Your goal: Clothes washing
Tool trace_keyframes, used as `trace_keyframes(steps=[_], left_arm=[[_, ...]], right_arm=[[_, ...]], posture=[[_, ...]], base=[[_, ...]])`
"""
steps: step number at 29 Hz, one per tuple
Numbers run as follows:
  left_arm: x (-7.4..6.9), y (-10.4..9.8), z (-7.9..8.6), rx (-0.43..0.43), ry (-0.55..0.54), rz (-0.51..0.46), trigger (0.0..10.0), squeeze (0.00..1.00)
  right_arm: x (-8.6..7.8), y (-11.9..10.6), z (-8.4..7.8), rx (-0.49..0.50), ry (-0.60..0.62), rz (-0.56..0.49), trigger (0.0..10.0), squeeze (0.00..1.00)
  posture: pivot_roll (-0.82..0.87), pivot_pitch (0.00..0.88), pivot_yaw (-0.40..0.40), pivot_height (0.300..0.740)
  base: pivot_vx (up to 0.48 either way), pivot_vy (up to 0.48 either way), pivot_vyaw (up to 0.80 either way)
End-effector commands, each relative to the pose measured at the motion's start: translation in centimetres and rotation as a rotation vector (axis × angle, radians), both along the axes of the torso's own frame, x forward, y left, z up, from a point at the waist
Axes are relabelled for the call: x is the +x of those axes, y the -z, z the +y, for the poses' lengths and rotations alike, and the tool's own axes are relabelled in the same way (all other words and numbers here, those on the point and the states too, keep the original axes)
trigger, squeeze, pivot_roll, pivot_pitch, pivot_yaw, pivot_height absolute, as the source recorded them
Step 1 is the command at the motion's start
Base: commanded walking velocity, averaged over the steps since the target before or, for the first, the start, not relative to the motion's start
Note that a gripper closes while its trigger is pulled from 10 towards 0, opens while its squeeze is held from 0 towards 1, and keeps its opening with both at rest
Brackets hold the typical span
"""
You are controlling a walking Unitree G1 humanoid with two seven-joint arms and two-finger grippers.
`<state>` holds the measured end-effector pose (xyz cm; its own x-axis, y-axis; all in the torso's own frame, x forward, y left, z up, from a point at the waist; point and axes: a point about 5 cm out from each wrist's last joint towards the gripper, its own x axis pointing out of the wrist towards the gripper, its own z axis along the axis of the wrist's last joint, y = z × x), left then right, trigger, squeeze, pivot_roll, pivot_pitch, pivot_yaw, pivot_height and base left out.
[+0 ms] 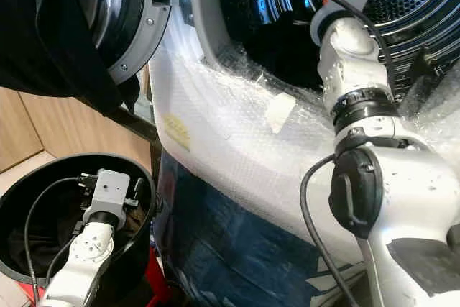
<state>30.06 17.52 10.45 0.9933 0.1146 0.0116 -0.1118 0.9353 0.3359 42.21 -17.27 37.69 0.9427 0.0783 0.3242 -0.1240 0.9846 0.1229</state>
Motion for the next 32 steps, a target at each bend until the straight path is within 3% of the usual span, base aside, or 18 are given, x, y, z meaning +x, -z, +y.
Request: trace_keyframes(steps=[1,7,13,16,20,22,26,30,32], left_arm=[[0.1,-0.4,-0.6,-0.012,0.030,-0.022,10.0,0.00],[0.0,-0.6,-0.4,-0.013,0.012,-0.037,10.0,0.00],[-0.1,-0.6,-0.3,-0.015,0.004,-0.036,10.0,0.00],[-0.1,-0.6,-0.2,-0.016,0.002,-0.038,10.0,0.00],[-0.2,-0.5,-0.2,-0.018,-0.002,-0.035,10.0,0.00],[-0.2,-0.5,-0.2,-0.018,-0.001,-0.035,10.0,0.00],[-0.3,-0.5,-0.3,-0.020,-0.002,-0.042,10.0,0.00],[-0.4,-0.8,0.1,-0.017,-0.023,-0.061,10.0,0.00],[-0.4,-0.8,0.2,-0.017,-0.026,-0.062,10.0,0.00]], right_arm=[[-0.6,-1.9,-0.1,0.031,-0.036,-0.102,10.0,0.00],[-1.1,-2.8,0.4,0.066,-0.068,-0.177,10.0,0.00],[-1.9,-2.9,1.9,0.145,-0.243,-0.242,10.0,0.00],[-2.7,-2.5,2.5,0.137,-0.309,-0.272,10.0,0.00],[-3.8,-2.4,2.3,0.179,-0.349,-0.318,10.0,0.00],[-5.5,-2.0,2.7,0.204,-0.425,-0.372,10.0,0.00],[-7.2,-1.4,3.3,0.232,-0.542,-0.400,10.0,0.00],[-10.8,0.3,4.9,0.137,-0.768,-0.451,10.0,0.00],[-11.5,0.6,5.2,0.126,-0.813,-0.453,10.0,0.00]], posture=[[0.13,0.000,-0.119,0.740],[0.12,0.000,-0.119,0.740],[0.13,0.000,-0.121,0.740],[0.12,0.000,-0.122,0.740],[0.12,0.000,-0.124,0.740],[0.12,0.000,-0.124,0.740],[0.12,0.000,-0.129,0.740],[0.11,0.000,-0.129,0.740],[0.11,0.000,-0.129,0.740]], base=[[0.000,0.000,0.00],[0.000,0.000,0.00],[0.000,0.000,0.00],[0.000,0.000,0.00],[0.000,0.000,0.00],[0.000,0.000,0.00],[0.000,0.000,0.00],[0.000,0.000,0.00],[0.000,0.000,0.00]])
